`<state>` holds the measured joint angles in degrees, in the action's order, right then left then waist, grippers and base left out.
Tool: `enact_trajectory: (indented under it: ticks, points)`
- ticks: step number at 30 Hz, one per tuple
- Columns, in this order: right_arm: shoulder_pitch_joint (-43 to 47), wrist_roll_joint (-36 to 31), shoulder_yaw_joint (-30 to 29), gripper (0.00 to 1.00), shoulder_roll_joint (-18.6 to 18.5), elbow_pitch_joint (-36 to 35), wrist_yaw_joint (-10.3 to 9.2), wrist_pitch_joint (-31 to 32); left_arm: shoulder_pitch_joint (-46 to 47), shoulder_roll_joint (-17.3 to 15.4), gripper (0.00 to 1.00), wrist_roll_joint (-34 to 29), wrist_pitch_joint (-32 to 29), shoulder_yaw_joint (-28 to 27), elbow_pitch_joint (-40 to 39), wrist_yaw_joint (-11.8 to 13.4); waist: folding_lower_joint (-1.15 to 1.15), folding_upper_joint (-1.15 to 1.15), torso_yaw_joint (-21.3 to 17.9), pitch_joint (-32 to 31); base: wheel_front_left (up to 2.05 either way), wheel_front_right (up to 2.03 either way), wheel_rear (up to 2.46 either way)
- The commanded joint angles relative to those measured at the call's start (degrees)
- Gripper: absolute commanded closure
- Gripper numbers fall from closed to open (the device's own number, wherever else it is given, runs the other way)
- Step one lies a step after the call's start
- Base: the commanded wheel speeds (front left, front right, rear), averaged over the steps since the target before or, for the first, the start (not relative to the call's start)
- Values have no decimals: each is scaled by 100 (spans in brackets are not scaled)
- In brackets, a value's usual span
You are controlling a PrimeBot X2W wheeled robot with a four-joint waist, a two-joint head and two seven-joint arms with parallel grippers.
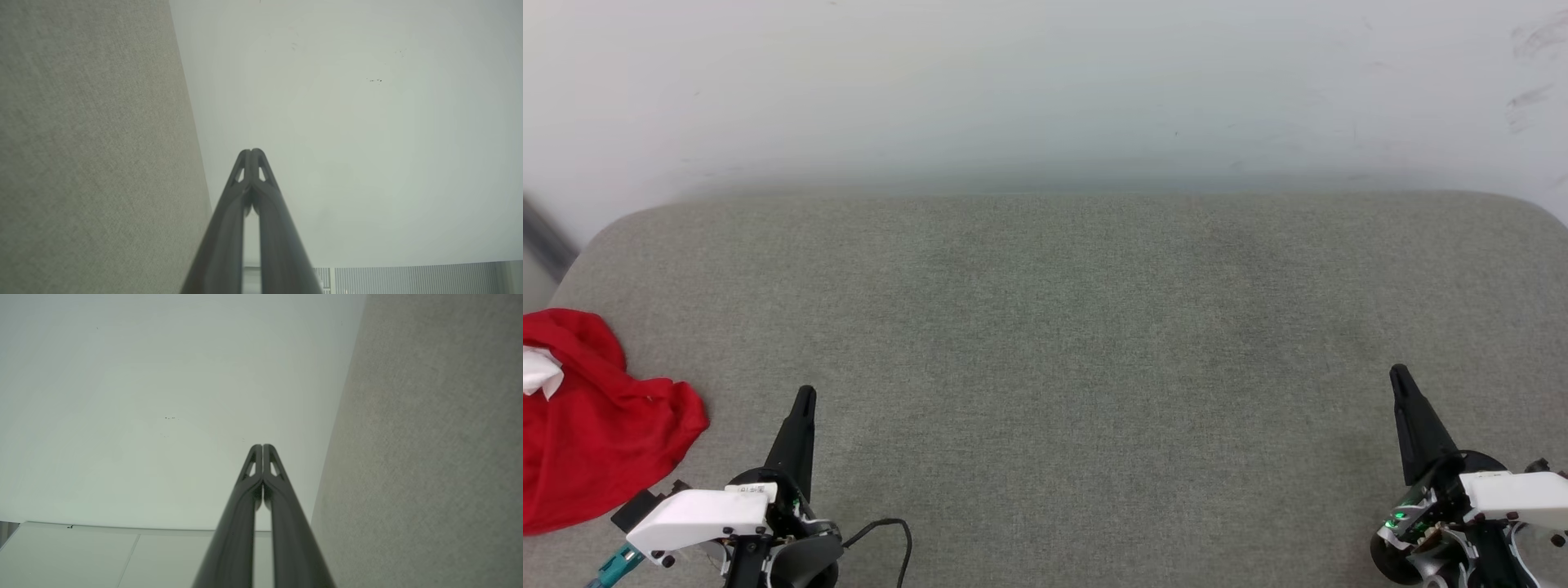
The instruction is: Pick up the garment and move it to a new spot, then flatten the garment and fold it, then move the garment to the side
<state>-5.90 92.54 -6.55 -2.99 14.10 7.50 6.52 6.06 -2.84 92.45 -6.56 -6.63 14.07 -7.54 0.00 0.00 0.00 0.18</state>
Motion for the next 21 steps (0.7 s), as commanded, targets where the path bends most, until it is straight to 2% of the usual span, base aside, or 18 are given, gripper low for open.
enact_trajectory:
  ticks: [1,21]
  points:
    - [-71,-29,1,100,19,9,-2,-1,35,11,100,-8,-12,-8,1,-13,0,0,0,0,0,0,0]
    - [-71,-28,2,100,19,9,-2,-2,35,11,100,-8,-12,-7,1,-13,0,0,0,0,0,0,0]
